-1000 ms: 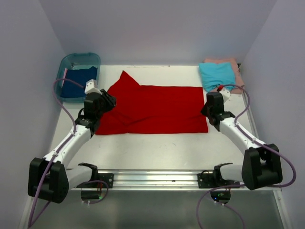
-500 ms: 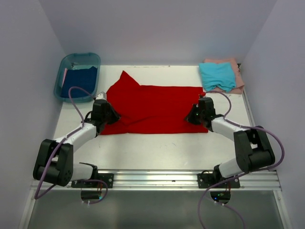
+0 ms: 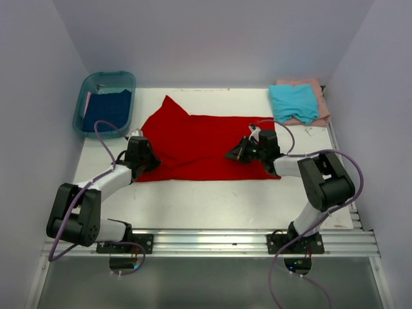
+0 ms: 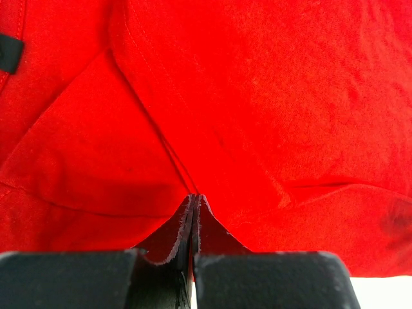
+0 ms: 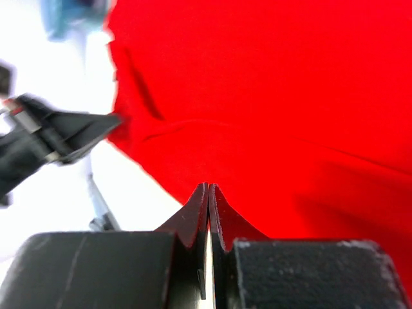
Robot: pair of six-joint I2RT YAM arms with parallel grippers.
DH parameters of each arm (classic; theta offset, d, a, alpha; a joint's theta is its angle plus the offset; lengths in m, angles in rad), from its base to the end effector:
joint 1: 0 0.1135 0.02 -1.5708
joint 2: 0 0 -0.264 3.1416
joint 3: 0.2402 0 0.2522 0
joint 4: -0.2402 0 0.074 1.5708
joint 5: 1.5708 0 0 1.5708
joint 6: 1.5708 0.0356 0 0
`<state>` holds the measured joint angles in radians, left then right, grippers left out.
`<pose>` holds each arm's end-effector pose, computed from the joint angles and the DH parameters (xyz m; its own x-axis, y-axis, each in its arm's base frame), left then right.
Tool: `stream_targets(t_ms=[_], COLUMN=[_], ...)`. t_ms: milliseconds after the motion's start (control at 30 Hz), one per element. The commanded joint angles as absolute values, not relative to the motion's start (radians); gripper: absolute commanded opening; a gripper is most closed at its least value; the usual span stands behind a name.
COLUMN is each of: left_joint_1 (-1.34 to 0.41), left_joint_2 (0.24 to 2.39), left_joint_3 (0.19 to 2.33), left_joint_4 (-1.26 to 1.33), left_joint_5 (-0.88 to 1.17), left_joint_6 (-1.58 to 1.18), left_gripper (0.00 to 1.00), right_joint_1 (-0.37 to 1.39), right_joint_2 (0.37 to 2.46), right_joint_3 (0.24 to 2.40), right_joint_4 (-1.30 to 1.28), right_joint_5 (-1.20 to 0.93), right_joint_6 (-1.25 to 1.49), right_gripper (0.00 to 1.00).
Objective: Fold and stack the t-shirts
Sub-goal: Fold the flattened tshirt in 1/3 of the way
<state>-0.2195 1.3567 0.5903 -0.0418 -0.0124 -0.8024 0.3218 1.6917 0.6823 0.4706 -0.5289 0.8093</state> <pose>0.2516 -0.0557 0.1656 -0.6410 -0.5936 -0.4865 -0.3619 0.7928 -0.4905 0.3007 0.1192 0.1464 -0.8309 0.3817 -0.4049 -0.1196 0.5881 0.7999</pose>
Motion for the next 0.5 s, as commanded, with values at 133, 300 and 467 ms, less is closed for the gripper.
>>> stream_targets(t_ms=[133,300,467], left_joint_1=[-0.233,-0.233,-0.233], left_joint_2=[1.325,1.312,1.301], left_joint_3=[0.565,0.545,0.526], left_joint_4=[-0.044,-0.052,-0.046], left_joint_5=[-0.031,-0.058,-0.055], left_joint_6=[-0.81,-0.808,-0.813], left_gripper=[0.0,0.0,0.0], right_joint_1=[0.481,0.623,0.722], right_joint_2=[1.791,1.908,2.075], right_joint_3=[0.993,1.318,1.55], right_joint_4=[0.438,0.004,-0.256], right_joint_5=[-0.675,-0.525,-0.361], right_joint_6=[0.777,0.528,0.396], right_gripper=[0.0,0.0,0.27])
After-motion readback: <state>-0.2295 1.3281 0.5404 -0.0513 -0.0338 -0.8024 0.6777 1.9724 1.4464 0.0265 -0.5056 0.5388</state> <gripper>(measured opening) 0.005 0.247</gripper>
